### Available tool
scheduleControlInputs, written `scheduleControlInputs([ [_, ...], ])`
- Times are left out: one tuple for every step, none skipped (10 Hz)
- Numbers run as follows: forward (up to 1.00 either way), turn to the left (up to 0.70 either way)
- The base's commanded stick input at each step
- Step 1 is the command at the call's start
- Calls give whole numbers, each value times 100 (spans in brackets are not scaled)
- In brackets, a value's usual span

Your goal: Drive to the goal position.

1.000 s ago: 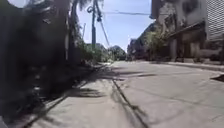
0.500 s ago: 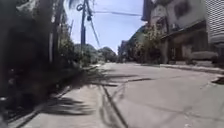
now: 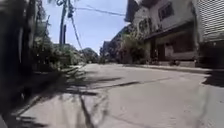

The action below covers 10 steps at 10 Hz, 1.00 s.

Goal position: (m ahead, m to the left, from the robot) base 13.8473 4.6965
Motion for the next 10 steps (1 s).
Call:
scheduleControlInputs([
  [100, 1],
  [100, 1],
  [100, 1],
  [100, 1],
  [100, 1],
  [100, 1],
  [100, 1],
  [100, 1],
  [100, 1],
  [100, 1],
])
